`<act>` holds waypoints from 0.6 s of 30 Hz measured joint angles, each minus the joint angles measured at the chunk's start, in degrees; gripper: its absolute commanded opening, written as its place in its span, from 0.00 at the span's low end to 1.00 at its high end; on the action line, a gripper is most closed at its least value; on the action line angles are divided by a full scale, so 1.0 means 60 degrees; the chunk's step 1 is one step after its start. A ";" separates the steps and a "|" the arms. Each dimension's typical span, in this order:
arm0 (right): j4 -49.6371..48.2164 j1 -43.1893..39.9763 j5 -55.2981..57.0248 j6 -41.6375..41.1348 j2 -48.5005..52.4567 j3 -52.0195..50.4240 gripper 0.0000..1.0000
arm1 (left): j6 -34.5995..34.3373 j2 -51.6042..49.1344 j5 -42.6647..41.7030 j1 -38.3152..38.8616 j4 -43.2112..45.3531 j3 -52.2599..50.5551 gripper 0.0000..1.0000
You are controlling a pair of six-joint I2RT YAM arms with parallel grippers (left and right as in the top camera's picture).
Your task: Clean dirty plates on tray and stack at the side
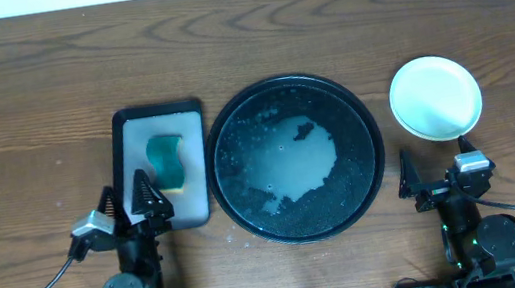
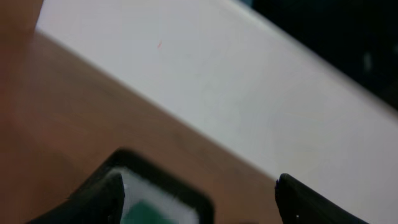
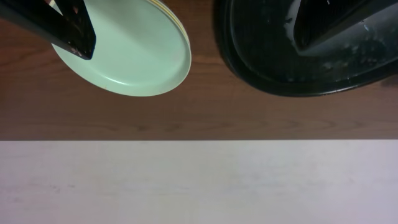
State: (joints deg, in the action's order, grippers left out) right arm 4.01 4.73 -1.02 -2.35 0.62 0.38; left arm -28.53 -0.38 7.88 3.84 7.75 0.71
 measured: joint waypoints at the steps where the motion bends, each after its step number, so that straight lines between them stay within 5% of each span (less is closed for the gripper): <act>1: 0.0000 0.0000 0.0000 0.0000 0.0000 0.0000 0.99 | 0.0000 0.0000 0.0000 0.0000 -0.0117 -0.0055 0.78; 9: -0.0004 0.0000 0.0000 0.0000 0.0000 0.0000 0.99 | 0.0084 0.0000 -0.0171 -0.0452 -0.1042 -0.0058 0.78; 18: 0.0000 0.0000 0.0000 0.0000 0.0000 0.0000 0.99 | 0.1555 0.0004 -0.0725 -0.0801 -0.1435 0.0018 0.78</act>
State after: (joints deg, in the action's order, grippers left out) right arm 4.01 4.73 -1.02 -2.35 0.62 0.38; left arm -19.20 -0.36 3.53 -0.97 -0.86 0.82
